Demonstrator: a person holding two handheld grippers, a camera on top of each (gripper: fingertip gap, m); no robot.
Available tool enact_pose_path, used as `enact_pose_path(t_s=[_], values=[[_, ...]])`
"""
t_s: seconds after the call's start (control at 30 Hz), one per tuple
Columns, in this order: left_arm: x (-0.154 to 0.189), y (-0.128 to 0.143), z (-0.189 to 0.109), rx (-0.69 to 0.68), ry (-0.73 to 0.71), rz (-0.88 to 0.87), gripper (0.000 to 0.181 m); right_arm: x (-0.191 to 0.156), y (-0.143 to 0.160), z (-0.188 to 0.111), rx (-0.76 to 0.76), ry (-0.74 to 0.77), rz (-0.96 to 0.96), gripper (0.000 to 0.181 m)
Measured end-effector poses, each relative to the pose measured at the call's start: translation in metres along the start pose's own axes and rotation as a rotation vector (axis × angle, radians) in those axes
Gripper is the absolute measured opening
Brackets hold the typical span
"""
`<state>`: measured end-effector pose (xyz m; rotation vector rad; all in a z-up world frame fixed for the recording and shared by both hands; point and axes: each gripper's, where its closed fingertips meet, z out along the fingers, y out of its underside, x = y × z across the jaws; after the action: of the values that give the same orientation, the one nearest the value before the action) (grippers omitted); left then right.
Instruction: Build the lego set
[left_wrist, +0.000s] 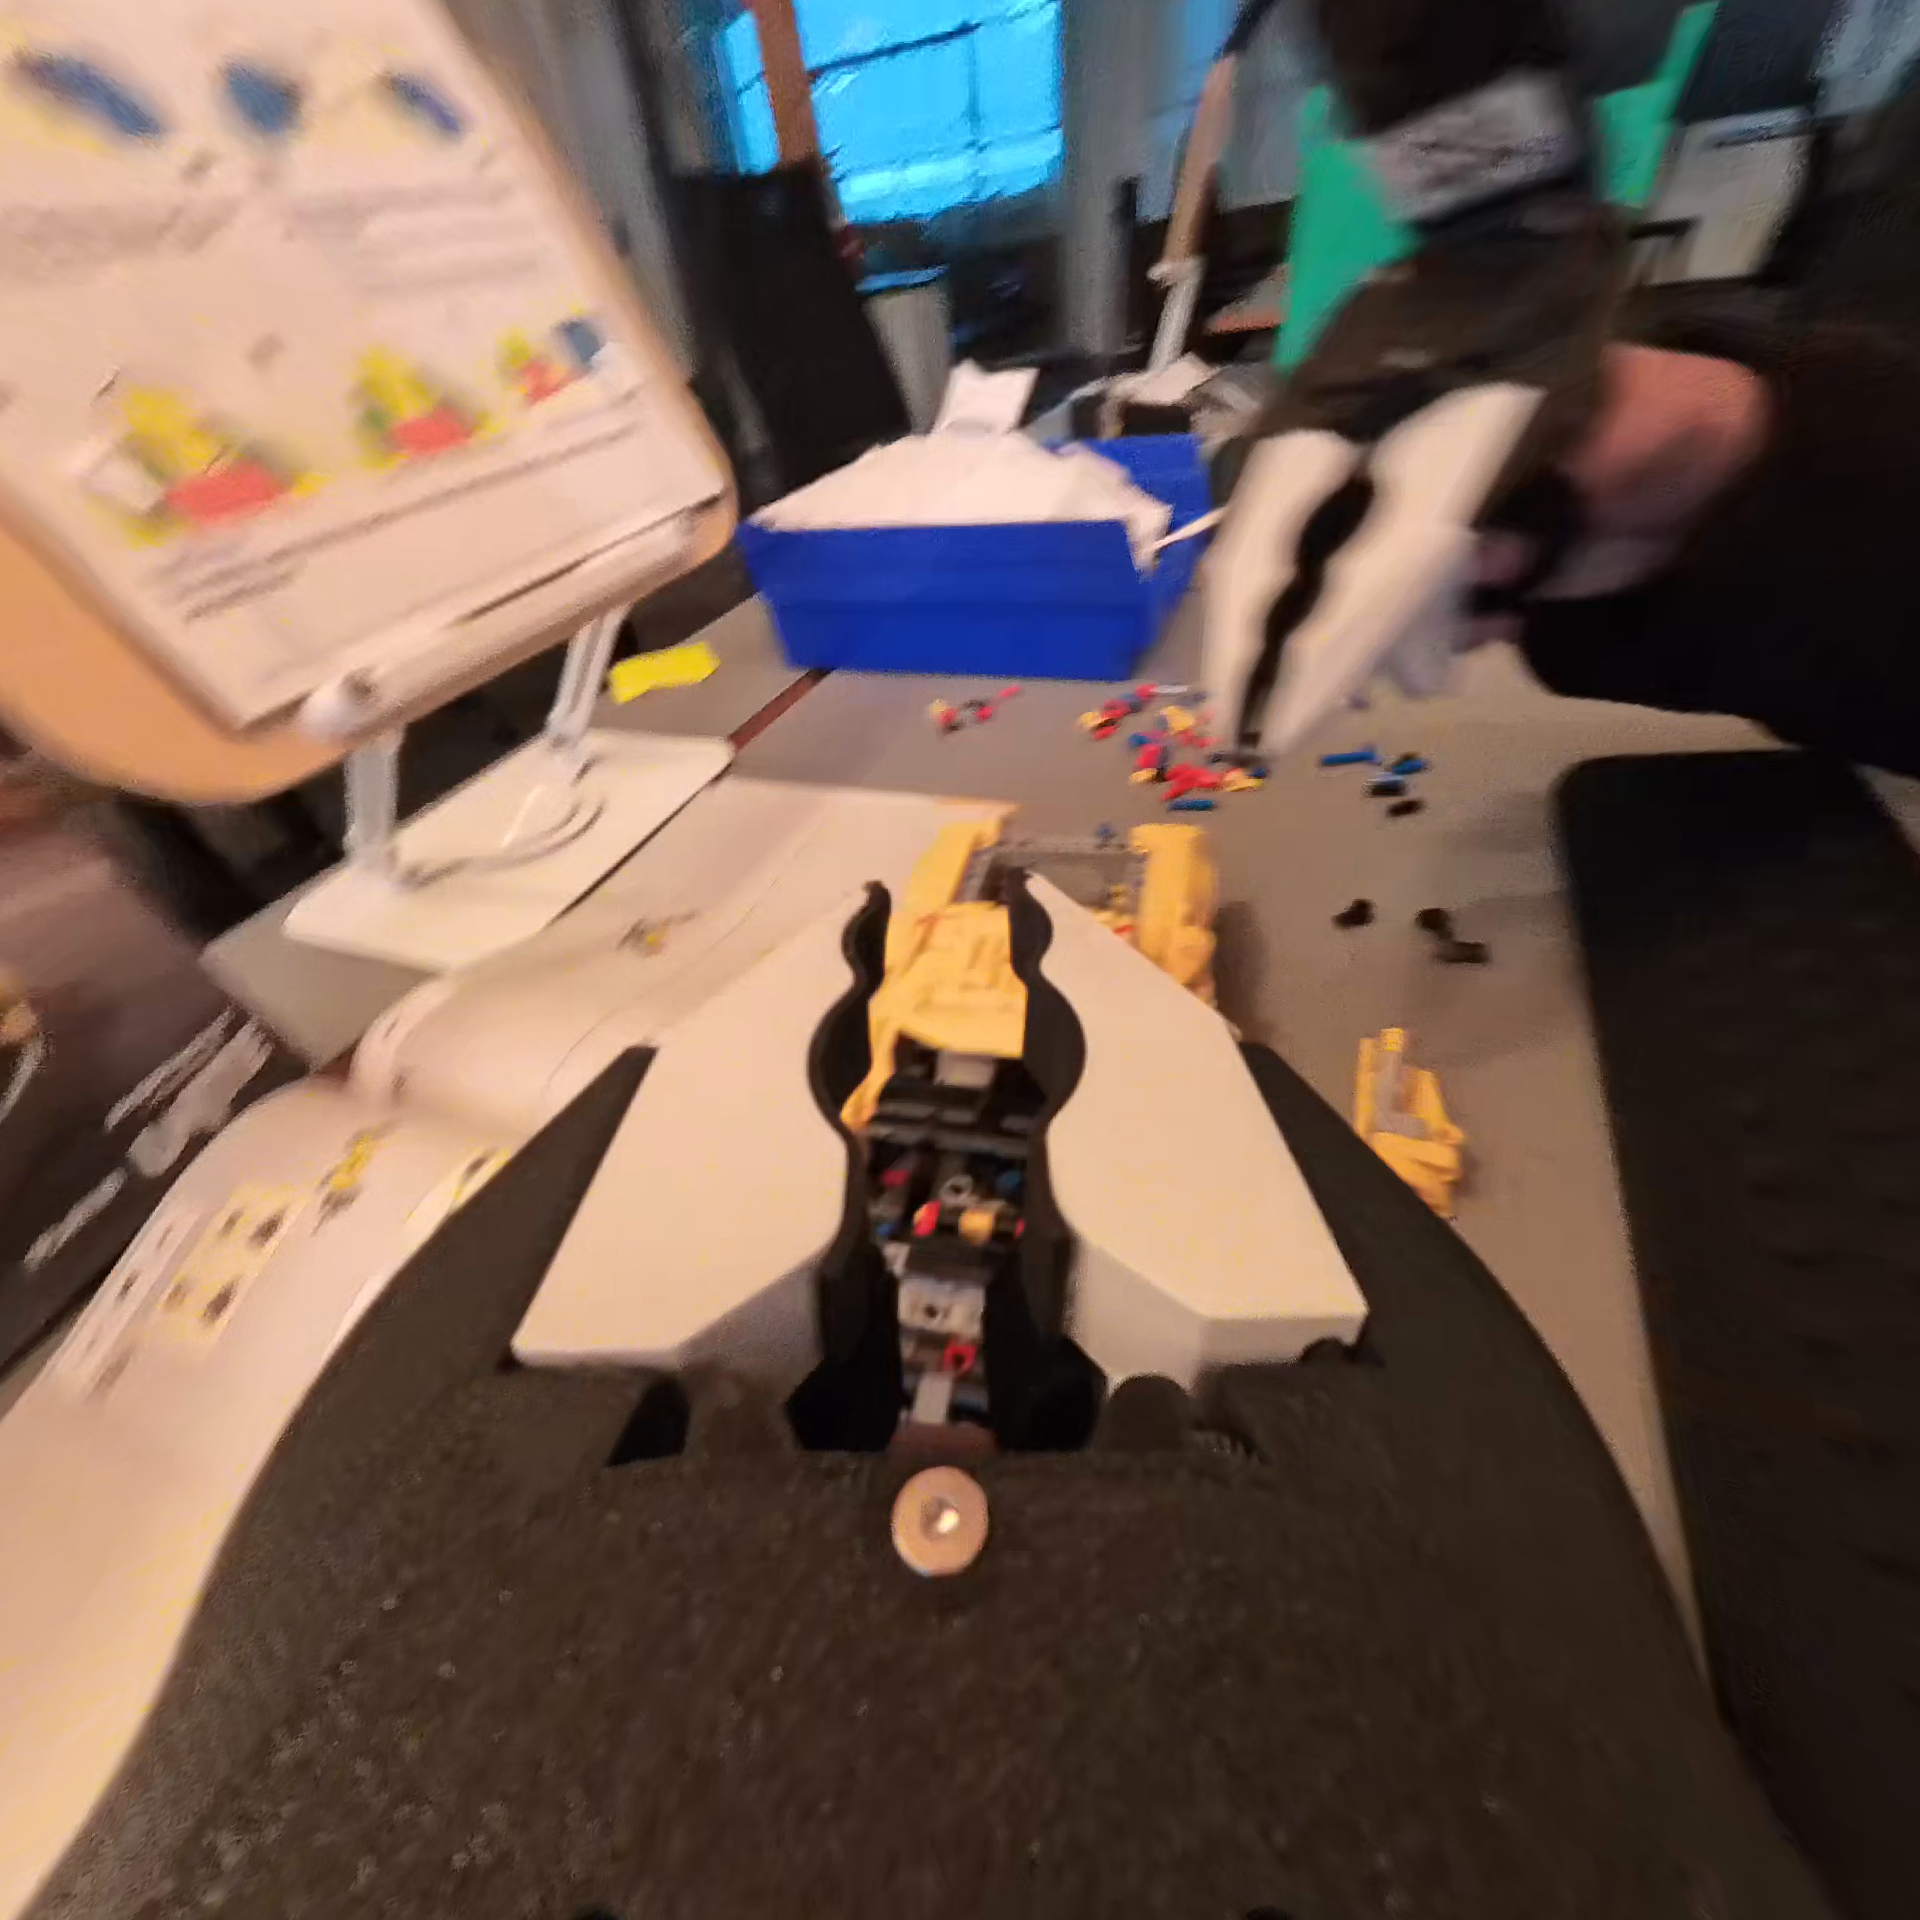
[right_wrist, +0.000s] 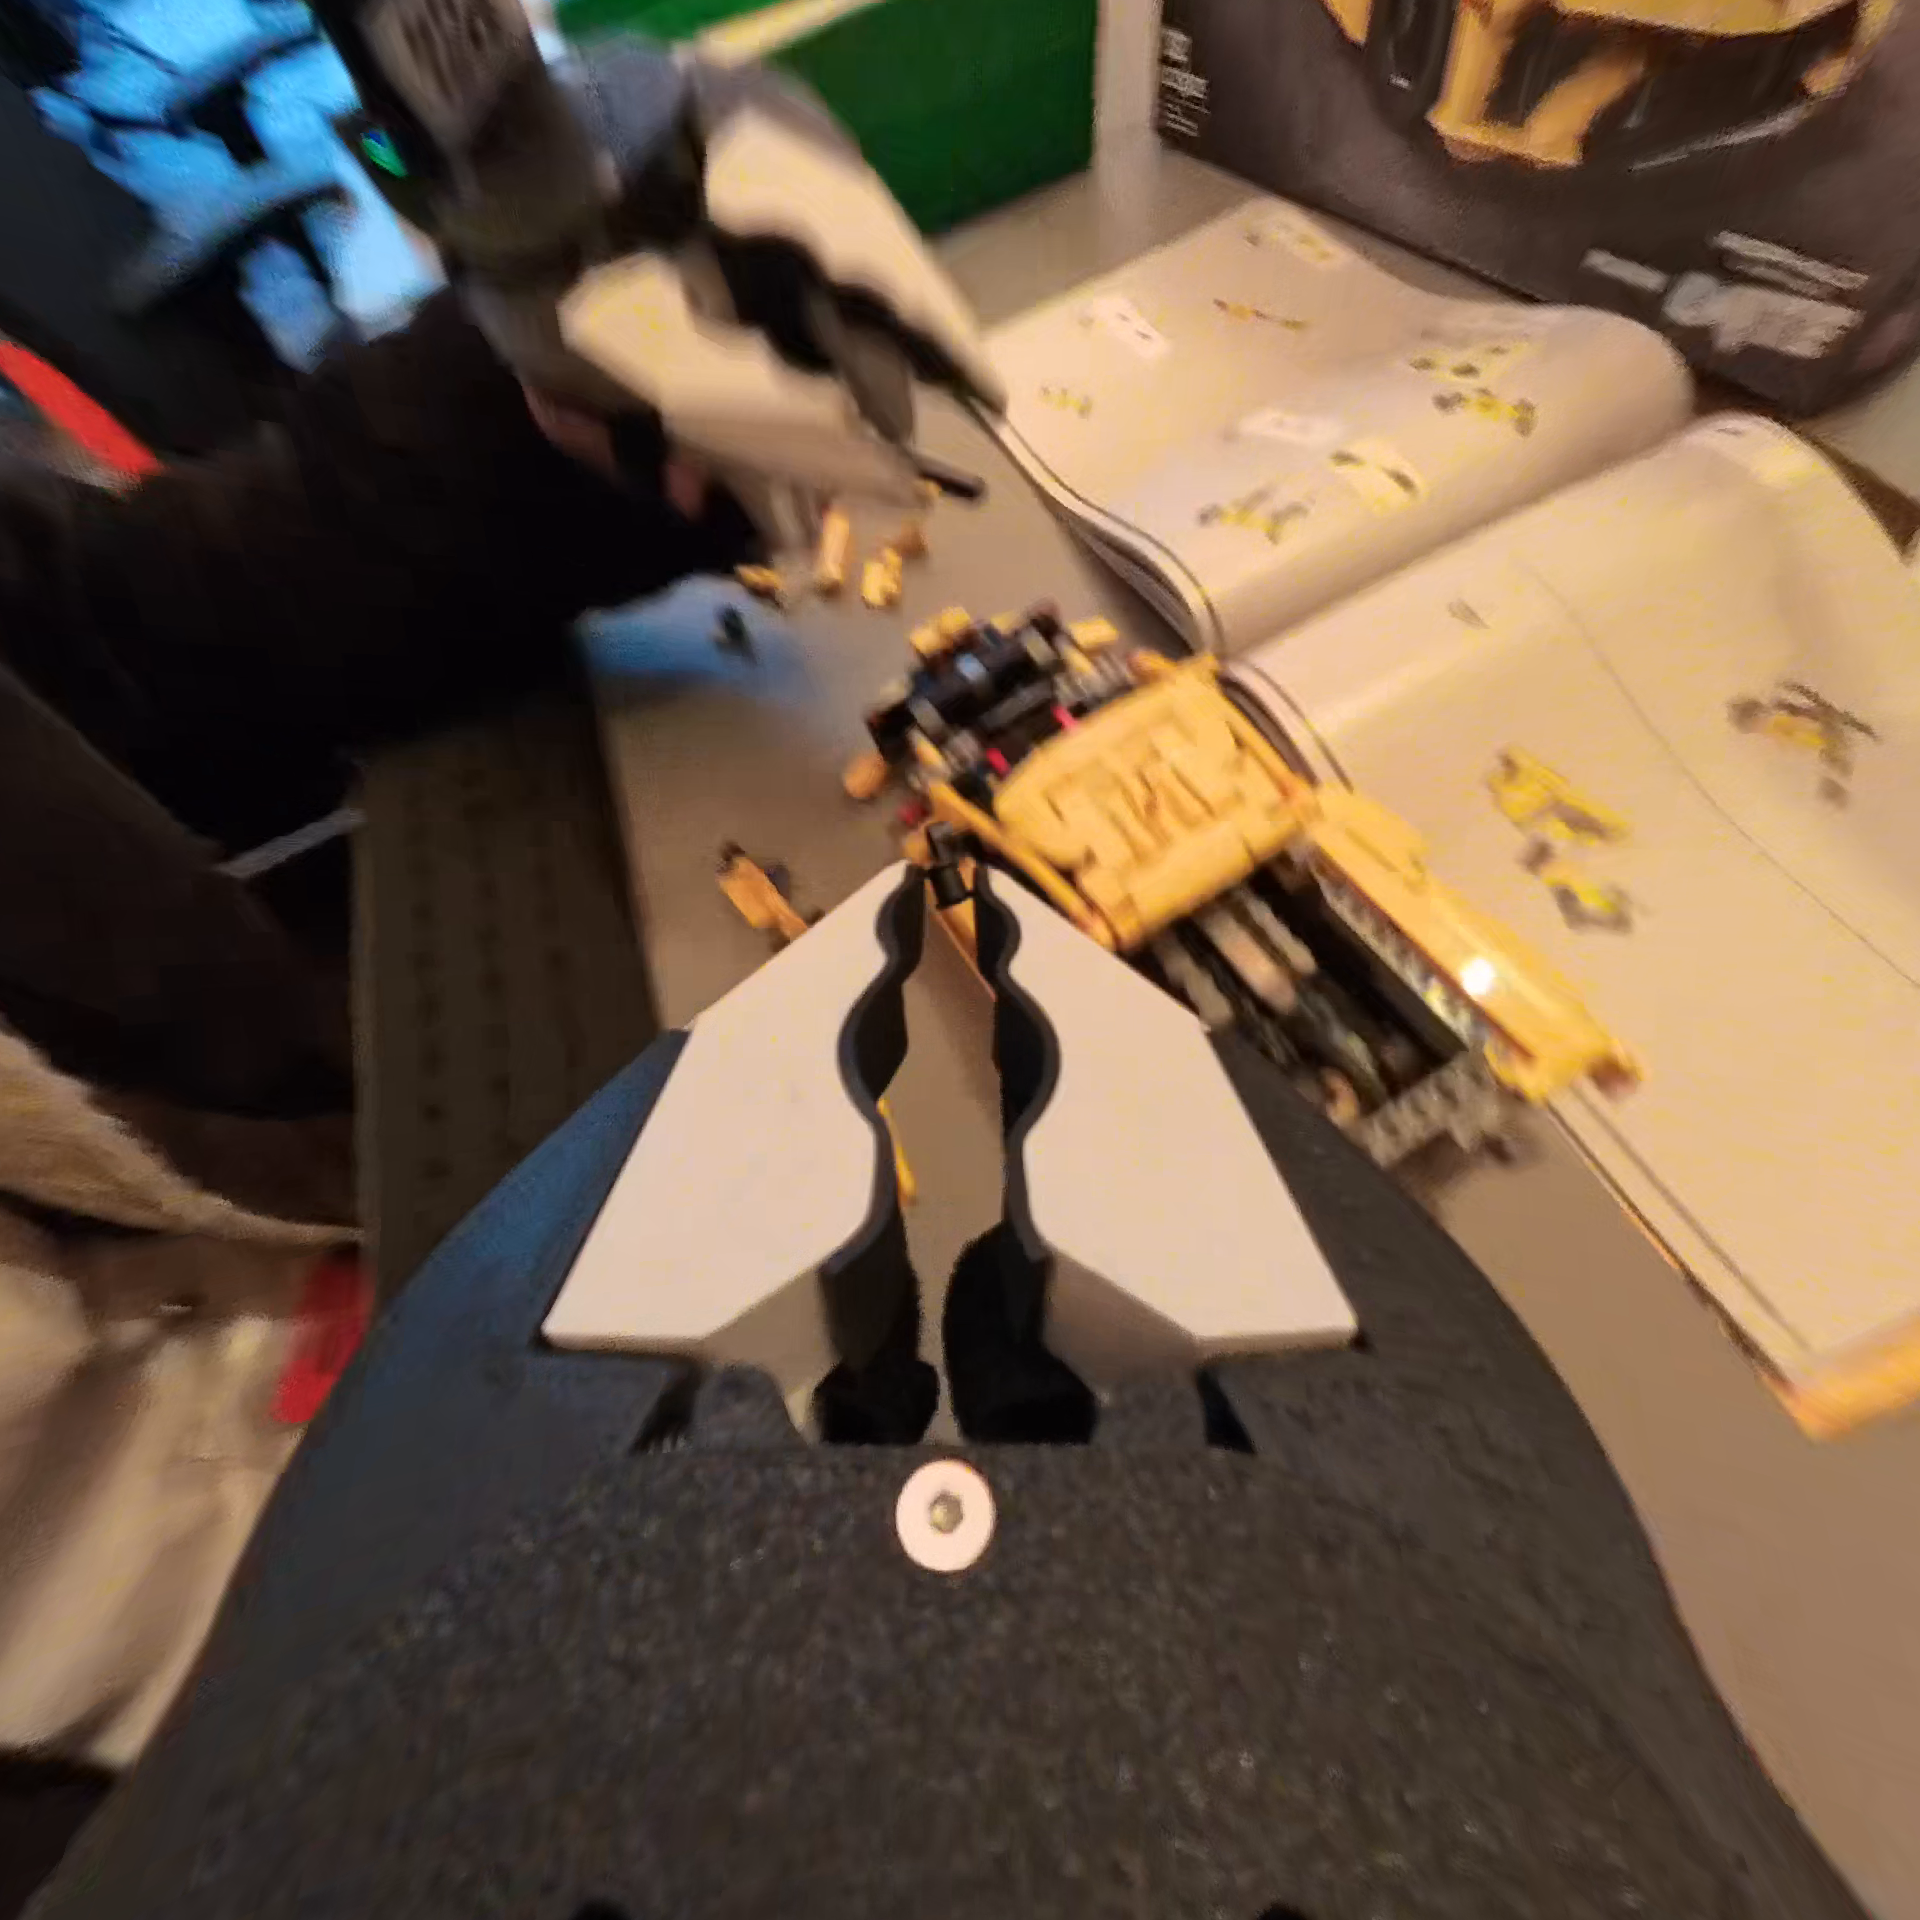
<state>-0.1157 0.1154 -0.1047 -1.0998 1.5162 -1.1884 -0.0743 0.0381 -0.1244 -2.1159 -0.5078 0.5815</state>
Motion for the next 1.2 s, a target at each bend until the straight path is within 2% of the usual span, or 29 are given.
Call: enact_pose_path(t_s=[0.07, 0.1, 0.17, 0.3, 0.37, 0.43, 0.6, 0.8, 0.83, 0.87, 1.0, 1.07, 1.13, 1.2], values=[[0.024, -0.002, 0.005, 0.017, 0.079, 0.064, 0.023, -0.009, -0.024, 0.010, 0.011, -0.197, 0.089, 0.008], [0.032, 0.001, 0.006, 0.000, 0.101, 0.080, 0.023, -0.012, -0.027, 0.015, -0.006, -0.285, 0.152, 0.008], [0.040, 0.007, 0.007, -0.030, 0.131, 0.079, 0.023, -0.012, -0.022, 0.024, -0.071, -0.403, 0.263, 0.008], [0.060, -0.001, 0.001, -0.011, 0.279, -0.028, 0.022, -0.025, -0.025, 0.028, -0.049, -0.639, 0.420, 0.007], [0.066, -0.005, 0.000, 0.011, 0.279, 0.025, 0.022, -0.037, -0.024, 0.027, -0.073, -0.772, 0.495, 0.006], [0.073, -0.003, 0.002, -0.004, 0.285, 0.053, 0.024, -0.042, -0.018, 0.031, -0.131, -0.806, 0.539, 0.006], [0.093, -0.005, 0.000, -0.004, 0.386, 0.019, 0.024, -0.068, -0.013, 0.019, -0.275, -0.970, 0.558, 0.006], [0.107, -0.003, -0.001, -0.015, 0.445, 0.030, 0.019, -0.074, -0.004, 0.023, -0.390, -0.976, 0.556, 0.007], [0.108, 0.000, 0.000, -0.027, 0.445, 0.038, 0.012, -0.074, -0.003, 0.023, -0.403, -0.979, 0.563, 0.007], [0.109, 0.002, 0.000, -0.033, 0.453, 0.043, 0.007, -0.074, -0.002, 0.022, -0.409, -0.985, 0.569, 0.007], [0.109, 0.002, 0.001, -0.028, 0.454, 0.043, 0.007, -0.073, -0.002, 0.023, -0.408, -0.992, 0.584, 0.008], [0.105, 0.002, 0.002, -0.021, 0.431, 0.050, 0.006, -0.069, -0.004, 0.022, -0.366, -0.961, 0.560, 0.010], [0.098, -0.002, 0.003, 0.003, 0.411, 0.034, 0.006, -0.057, -0.011, 0.017, -0.293, -0.894, 0.531, 0.026], [0.087, -0.007, 0.003, 0.036, 0.370, -0.007, 0.007, -0.035, -0.013, 0.009, -0.185, -0.723, 0.454, 0.027]])
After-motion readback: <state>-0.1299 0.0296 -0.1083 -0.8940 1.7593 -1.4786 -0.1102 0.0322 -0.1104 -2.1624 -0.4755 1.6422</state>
